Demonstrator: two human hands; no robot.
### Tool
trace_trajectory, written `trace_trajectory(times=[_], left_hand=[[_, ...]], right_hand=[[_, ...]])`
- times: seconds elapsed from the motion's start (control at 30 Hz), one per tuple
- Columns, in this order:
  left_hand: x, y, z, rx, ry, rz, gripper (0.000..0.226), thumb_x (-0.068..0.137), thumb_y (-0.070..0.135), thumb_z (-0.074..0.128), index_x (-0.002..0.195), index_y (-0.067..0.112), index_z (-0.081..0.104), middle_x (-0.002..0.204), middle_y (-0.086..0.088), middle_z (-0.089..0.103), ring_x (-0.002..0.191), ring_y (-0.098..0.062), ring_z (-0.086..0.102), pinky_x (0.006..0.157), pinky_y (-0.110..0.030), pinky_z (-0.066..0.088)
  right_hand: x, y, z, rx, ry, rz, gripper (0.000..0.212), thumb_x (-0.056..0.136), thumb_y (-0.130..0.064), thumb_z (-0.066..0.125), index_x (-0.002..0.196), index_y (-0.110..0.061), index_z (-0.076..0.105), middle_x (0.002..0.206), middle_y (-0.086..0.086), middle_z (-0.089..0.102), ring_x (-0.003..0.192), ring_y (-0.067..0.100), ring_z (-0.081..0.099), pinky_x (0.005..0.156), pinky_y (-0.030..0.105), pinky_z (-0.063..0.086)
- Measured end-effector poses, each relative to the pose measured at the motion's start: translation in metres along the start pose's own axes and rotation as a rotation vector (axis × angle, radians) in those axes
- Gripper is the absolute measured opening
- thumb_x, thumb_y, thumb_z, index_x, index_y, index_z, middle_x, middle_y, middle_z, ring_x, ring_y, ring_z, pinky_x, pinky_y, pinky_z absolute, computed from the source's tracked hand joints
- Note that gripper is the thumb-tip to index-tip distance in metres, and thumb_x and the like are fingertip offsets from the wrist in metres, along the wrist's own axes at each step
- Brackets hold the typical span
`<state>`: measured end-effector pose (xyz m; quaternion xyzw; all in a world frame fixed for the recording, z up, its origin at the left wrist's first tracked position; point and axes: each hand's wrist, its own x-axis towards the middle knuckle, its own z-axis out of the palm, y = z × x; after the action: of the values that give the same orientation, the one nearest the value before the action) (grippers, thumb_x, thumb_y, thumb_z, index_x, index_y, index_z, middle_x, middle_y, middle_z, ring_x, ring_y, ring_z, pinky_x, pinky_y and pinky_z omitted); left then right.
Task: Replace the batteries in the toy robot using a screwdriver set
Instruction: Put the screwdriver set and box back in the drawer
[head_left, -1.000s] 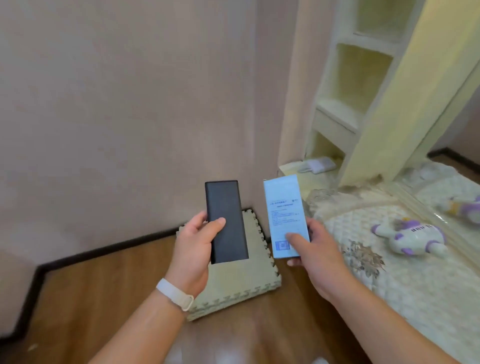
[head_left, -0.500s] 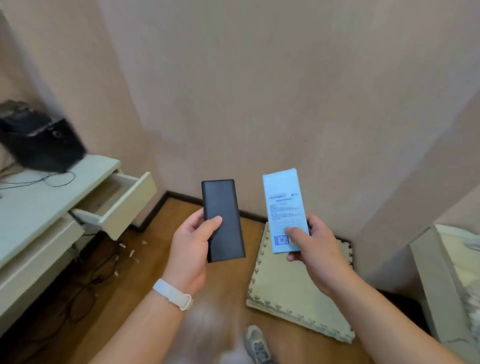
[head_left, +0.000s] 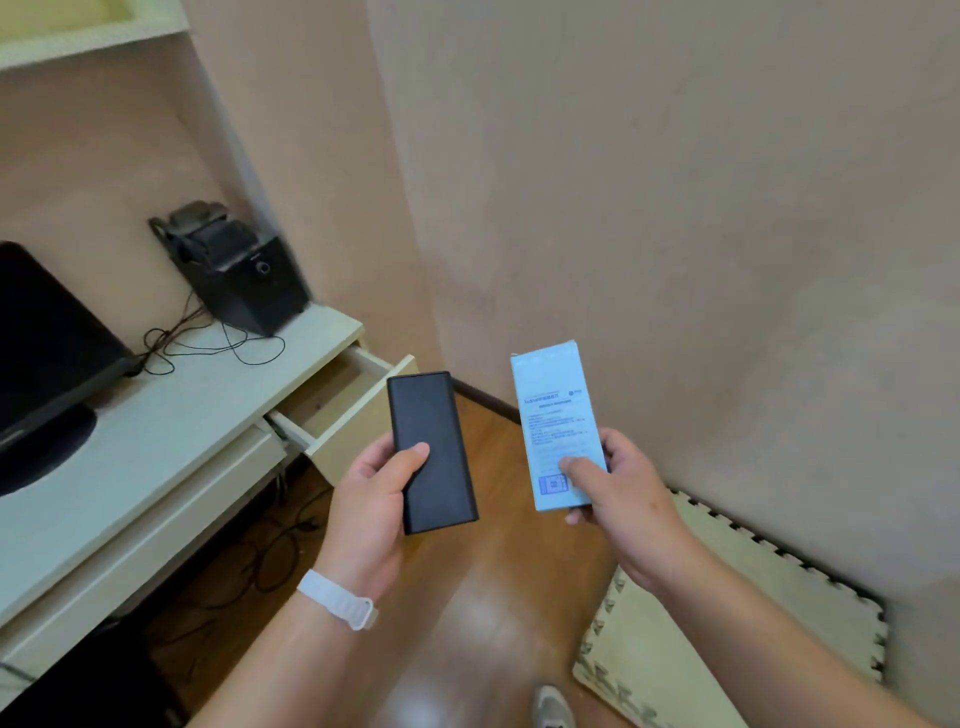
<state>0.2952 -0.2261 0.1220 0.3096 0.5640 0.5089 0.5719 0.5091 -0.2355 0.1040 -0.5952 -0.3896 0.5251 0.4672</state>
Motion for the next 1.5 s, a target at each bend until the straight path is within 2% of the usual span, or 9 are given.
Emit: trace_trajectory(times=[0.23, 0.37, 0.47, 0.63, 0.73, 0.87, 1.1, 1.33, 1.5], left_hand=[[0.052, 0.013, 0.007, 0.001, 0.115, 0.014, 0.028, 0.094, 0.019, 0.065, 0.122, 0.021, 0.067, 0.114, -0.009, 0.073, 0.107, -0.033, 0.069, 0.091, -0.055, 0.056], [0.072, 0.022, -0.008, -0.035, 0.163, 0.018, 0.029, 0.095, 0.022, 0.064, 0.124, 0.024, 0.066, 0.115, -0.005, 0.073, 0.108, -0.028, 0.068, 0.082, -0.043, 0.059], [0.094, 0.025, -0.024, -0.057, 0.196, 0.017, 0.028, 0.095, 0.022, 0.063, 0.123, 0.025, 0.066, 0.115, -0.006, 0.073, 0.109, -0.027, 0.067, 0.085, -0.045, 0.059], [0.142, 0.029, -0.056, -0.107, 0.242, -0.026, 0.03, 0.095, 0.02, 0.064, 0.125, 0.024, 0.065, 0.115, -0.008, 0.073, 0.107, -0.029, 0.068, 0.086, -0.05, 0.059], [0.182, 0.031, -0.075, -0.138, 0.262, -0.059, 0.023, 0.094, 0.018, 0.064, 0.117, 0.023, 0.067, 0.114, -0.01, 0.072, 0.106, -0.03, 0.068, 0.084, -0.049, 0.059], [0.235, 0.041, -0.099, -0.172, 0.23, -0.092, 0.021, 0.095, 0.018, 0.064, 0.115, 0.021, 0.068, 0.111, -0.009, 0.074, 0.106, -0.033, 0.068, 0.085, -0.051, 0.058], [0.32, 0.052, -0.137, -0.172, 0.147, -0.099, 0.031, 0.095, 0.021, 0.063, 0.126, 0.021, 0.064, 0.116, -0.006, 0.073, 0.107, -0.028, 0.068, 0.072, -0.038, 0.058], [0.364, 0.044, -0.162, -0.168, 0.173, -0.133, 0.027, 0.096, 0.019, 0.062, 0.123, 0.021, 0.066, 0.112, -0.005, 0.074, 0.105, -0.028, 0.07, 0.073, -0.04, 0.058], [0.388, 0.028, -0.172, -0.172, 0.317, -0.202, 0.028, 0.094, 0.019, 0.065, 0.121, 0.025, 0.067, 0.111, -0.001, 0.075, 0.104, -0.026, 0.07, 0.084, -0.047, 0.059]], right_hand=[[0.08, -0.019, 0.019, -0.074, -0.17, 0.002, 0.017, 0.093, -0.013, 0.059, 0.108, -0.021, 0.056, 0.105, -0.006, 0.071, 0.085, 0.013, 0.073, 0.055, 0.027, 0.052], [0.108, -0.024, 0.043, -0.1, -0.244, 0.002, 0.016, 0.092, -0.012, 0.059, 0.105, -0.02, 0.057, 0.103, -0.004, 0.072, 0.083, 0.013, 0.073, 0.053, 0.028, 0.051], [0.133, -0.026, 0.064, -0.134, -0.284, 0.009, 0.016, 0.092, -0.015, 0.059, 0.106, -0.022, 0.057, 0.104, -0.006, 0.071, 0.085, 0.013, 0.072, 0.056, 0.027, 0.052], [0.175, -0.026, 0.112, -0.16, -0.303, 0.05, 0.016, 0.092, -0.015, 0.06, 0.106, -0.023, 0.057, 0.103, -0.005, 0.071, 0.085, 0.014, 0.072, 0.055, 0.026, 0.051], [0.2, -0.03, 0.141, -0.188, -0.291, 0.066, 0.016, 0.092, -0.015, 0.059, 0.105, -0.023, 0.057, 0.103, -0.005, 0.071, 0.085, 0.014, 0.072, 0.055, 0.027, 0.051], [0.233, -0.043, 0.177, -0.219, -0.271, 0.084, 0.014, 0.092, -0.012, 0.058, 0.104, -0.018, 0.058, 0.102, -0.004, 0.073, 0.083, 0.014, 0.073, 0.055, 0.028, 0.051], [0.283, -0.054, 0.236, -0.261, -0.236, 0.112, 0.015, 0.092, -0.011, 0.057, 0.106, -0.015, 0.058, 0.103, -0.002, 0.073, 0.082, 0.016, 0.073, 0.055, 0.028, 0.05], [0.327, -0.039, 0.274, -0.315, -0.27, 0.186, 0.012, 0.092, -0.013, 0.057, 0.104, -0.016, 0.058, 0.101, -0.002, 0.073, 0.081, 0.015, 0.073, 0.055, 0.028, 0.05], [0.377, -0.02, 0.297, -0.377, -0.356, 0.236, 0.01, 0.093, -0.012, 0.057, 0.102, -0.017, 0.057, 0.1, 0.0, 0.073, 0.078, 0.014, 0.073, 0.052, 0.026, 0.051]])
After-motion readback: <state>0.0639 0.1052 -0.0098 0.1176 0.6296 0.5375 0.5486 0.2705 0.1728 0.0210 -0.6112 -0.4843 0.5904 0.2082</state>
